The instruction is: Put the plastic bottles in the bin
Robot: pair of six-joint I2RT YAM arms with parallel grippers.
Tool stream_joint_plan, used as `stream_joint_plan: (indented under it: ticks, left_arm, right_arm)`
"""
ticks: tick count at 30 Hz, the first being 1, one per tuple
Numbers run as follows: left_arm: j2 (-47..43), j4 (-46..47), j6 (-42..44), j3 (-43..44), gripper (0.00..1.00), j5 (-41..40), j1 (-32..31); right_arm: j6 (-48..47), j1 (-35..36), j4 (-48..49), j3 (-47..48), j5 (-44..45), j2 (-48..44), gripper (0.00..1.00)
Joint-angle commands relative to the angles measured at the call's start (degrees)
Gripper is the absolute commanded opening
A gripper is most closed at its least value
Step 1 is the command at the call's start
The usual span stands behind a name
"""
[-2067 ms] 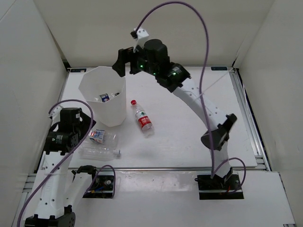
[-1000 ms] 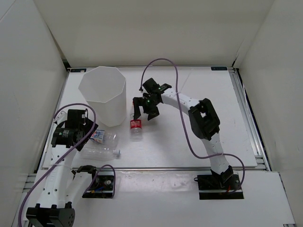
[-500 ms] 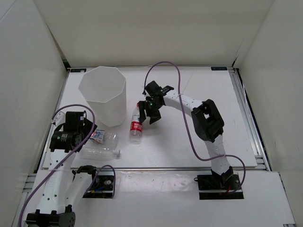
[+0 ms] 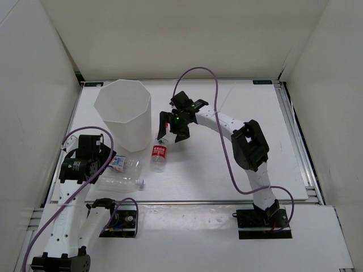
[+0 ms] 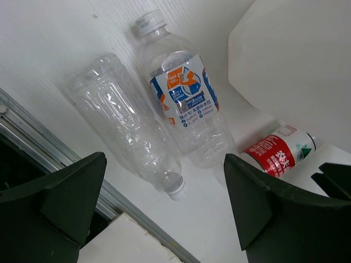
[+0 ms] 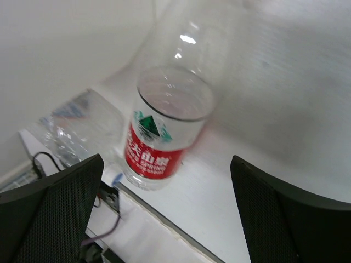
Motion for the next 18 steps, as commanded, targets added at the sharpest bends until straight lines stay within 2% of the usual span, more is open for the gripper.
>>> stream_joint_plan:
  ticks: [1, 5, 15, 18]
  left_arm:
    - [-0.6, -1.07, -0.33, -0.46, 0.99, -0.55, -0.21]
    - [-0.6, -1.08, 0.19, -0.46, 0.99, -0.55, -0.21]
    - [-0.6, -1.61, 0.2, -1.6, 0.99, -0.55, -0.21]
    - [-0.6, -1.08, 0.2, -1.6, 0.99, -0.55, -0.21]
  right_arm:
    - [4.98, 0.92, 1.45, 4.74, -1.82, 4.1, 1.0]
    - [7.89, 0.92, 1.44, 4.74, -3.23, 7.96, 1.0]
    - [12.11, 1.44, 5.4, 0.98, -11.92, 11.13, 1.0]
    - [12.72, 0.92, 5.4, -2.62, -12.46, 9.91, 0.87]
